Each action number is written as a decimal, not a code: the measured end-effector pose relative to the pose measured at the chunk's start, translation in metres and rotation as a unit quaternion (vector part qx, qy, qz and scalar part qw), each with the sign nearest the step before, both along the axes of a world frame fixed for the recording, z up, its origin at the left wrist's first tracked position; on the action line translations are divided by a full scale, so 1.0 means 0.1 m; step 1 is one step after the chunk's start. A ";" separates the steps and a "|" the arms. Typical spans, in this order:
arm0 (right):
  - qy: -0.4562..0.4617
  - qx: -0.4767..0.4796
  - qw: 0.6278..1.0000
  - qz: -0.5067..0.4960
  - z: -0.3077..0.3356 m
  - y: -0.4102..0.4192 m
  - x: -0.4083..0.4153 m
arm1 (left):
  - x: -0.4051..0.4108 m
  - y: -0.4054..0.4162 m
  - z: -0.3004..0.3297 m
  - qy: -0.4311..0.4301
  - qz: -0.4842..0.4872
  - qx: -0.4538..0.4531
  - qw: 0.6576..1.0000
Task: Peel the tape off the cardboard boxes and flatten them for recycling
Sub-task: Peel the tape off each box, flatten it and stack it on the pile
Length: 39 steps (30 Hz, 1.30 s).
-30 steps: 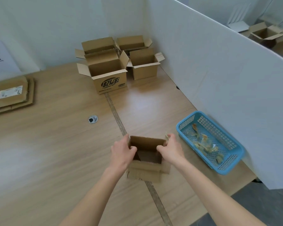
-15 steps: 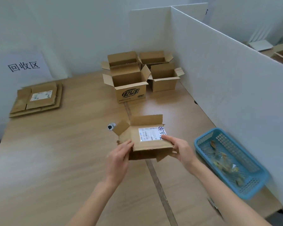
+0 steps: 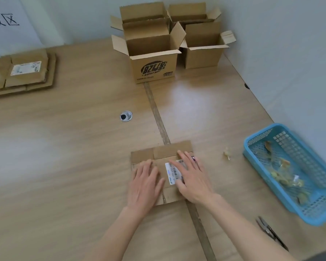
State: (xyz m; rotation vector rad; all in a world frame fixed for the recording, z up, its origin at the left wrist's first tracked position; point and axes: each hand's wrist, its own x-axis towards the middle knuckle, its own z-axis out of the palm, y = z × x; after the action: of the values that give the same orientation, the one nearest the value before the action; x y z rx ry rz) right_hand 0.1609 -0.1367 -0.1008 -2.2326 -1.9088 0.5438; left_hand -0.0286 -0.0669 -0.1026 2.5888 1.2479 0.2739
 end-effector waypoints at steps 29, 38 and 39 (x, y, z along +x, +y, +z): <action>0.022 -0.039 0.993 -0.109 -0.08 -0.13 0.20 | 0.15 -0.28 0.13 0.063 0.334 -0.190 0.921; 0.272 -0.012 0.950 -0.153 0.33 0.01 0.12 | 0.02 -0.27 0.42 -0.095 0.340 -0.268 0.896; 0.273 0.002 0.952 -0.140 0.41 0.04 0.09 | -0.05 -0.27 0.49 -0.106 0.334 -0.261 0.900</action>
State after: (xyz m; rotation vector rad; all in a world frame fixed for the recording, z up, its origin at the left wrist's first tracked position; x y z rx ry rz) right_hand 0.1698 -0.1322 -0.0600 -2.0124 -1.2954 0.9794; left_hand -0.0331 -0.0935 -0.0538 1.5829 1.7875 0.2808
